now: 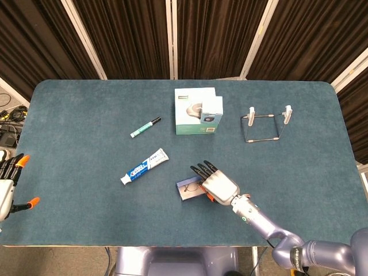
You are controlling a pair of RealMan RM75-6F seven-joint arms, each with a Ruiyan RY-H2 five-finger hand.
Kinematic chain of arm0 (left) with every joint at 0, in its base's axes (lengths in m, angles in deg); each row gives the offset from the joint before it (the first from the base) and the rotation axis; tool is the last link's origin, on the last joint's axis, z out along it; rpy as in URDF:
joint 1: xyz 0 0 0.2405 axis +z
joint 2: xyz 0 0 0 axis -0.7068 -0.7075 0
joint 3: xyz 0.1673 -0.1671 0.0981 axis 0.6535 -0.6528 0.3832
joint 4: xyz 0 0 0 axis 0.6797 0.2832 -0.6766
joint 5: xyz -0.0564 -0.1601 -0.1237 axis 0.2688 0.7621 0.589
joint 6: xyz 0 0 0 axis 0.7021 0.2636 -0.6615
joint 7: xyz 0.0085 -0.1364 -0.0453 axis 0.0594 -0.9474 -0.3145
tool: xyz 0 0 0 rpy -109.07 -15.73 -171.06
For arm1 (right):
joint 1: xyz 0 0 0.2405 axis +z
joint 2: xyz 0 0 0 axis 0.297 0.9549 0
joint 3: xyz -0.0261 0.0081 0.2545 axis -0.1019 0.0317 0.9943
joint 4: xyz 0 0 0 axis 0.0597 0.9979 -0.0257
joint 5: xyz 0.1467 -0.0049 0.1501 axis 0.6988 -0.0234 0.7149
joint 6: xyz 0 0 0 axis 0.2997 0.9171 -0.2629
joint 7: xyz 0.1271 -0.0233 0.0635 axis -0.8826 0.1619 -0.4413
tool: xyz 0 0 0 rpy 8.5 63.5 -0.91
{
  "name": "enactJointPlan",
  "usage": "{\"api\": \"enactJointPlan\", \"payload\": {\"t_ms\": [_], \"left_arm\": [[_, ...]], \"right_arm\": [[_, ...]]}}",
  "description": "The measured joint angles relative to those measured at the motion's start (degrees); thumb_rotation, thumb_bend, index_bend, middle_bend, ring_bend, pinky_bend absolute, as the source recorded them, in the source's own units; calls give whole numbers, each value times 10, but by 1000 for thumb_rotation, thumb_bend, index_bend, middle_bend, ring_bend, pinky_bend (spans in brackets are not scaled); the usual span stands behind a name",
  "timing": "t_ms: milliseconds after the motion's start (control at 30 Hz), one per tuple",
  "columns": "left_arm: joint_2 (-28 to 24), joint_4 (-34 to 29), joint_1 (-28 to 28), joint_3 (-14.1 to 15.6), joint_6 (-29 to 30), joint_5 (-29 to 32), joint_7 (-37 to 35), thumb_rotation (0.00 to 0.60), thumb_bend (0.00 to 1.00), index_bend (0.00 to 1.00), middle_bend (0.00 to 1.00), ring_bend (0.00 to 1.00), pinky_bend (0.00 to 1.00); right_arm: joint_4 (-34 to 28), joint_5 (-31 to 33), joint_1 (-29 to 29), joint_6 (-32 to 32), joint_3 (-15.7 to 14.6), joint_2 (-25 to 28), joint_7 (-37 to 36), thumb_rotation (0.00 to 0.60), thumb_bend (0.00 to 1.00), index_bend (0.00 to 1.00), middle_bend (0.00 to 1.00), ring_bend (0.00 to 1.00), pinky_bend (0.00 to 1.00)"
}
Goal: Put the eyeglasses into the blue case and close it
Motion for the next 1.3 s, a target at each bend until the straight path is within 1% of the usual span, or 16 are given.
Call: {"api": "enactJointPlan", "payload": {"t_ms": [200, 500, 833, 967, 1033, 1067, 1100, 1133, 1167, 1200, 1267, 1300], "left_arm": [[1, 5, -3, -2, -6, 5, -3, 600, 0, 0, 0, 0, 0], [1, 8, -6, -3, -13, 11, -7, 600, 0, 0, 0, 0, 0], [1, 10, -7, -3, -16, 12, -7, 600, 0, 0, 0, 0, 0], [1, 10, -6, -3, -15, 13, -8, 600, 0, 0, 0, 0, 0], [1, 10, -6, -3, -16, 14, -8, 600, 0, 0, 0, 0, 0], [1, 10, -7, -4, -16, 14, -9, 600, 0, 0, 0, 0, 0], [1, 10, -7, -4, -16, 14, -9, 600, 0, 0, 0, 0, 0], [1, 11, -7, -4, -16, 14, -10, 600, 0, 0, 0, 0, 0], [1, 11, -7, -4, -16, 14, -10, 600, 0, 0, 0, 0, 0], [1, 11, -7, -4, -16, 14, -10, 600, 0, 0, 0, 0, 0], [1, 12, -6, -4, -16, 14, -11, 600, 0, 0, 0, 0, 0], [1, 12, -6, -4, -16, 14, -11, 600, 0, 0, 0, 0, 0]], "right_arm": [[-4, 40, 26, -33, 24, -14, 37, 600, 415, 638, 0, 0, 0], [-1, 103, 57, -52, 59, -39, 91, 600, 416, 637, 0, 0, 0], [22, 154, 80, -52, 78, -69, 115, 600, 414, 636, 0, 0, 0], [36, 172, 89, -53, 82, -82, 124, 600, 411, 607, 0, 0, 0], [45, 178, 94, -50, 82, -91, 130, 600, 402, 543, 0, 0, 0], [48, 179, 95, -48, 82, -93, 132, 600, 377, 460, 0, 0, 0], [50, 180, 96, -45, 82, -95, 134, 600, 335, 352, 0, 0, 0], [52, 180, 97, -42, 82, -97, 136, 600, 298, 279, 0, 0, 0], [53, 181, 97, -38, 82, -99, 137, 600, 239, 186, 0, 0, 0], [53, 181, 97, -32, 82, -101, 139, 600, 190, 124, 0, 0, 0], [53, 179, 96, -22, 83, -104, 139, 600, 145, 79, 0, 0, 0], [53, 176, 96, -14, 85, -106, 138, 600, 139, 68, 0, 0, 0]]}}
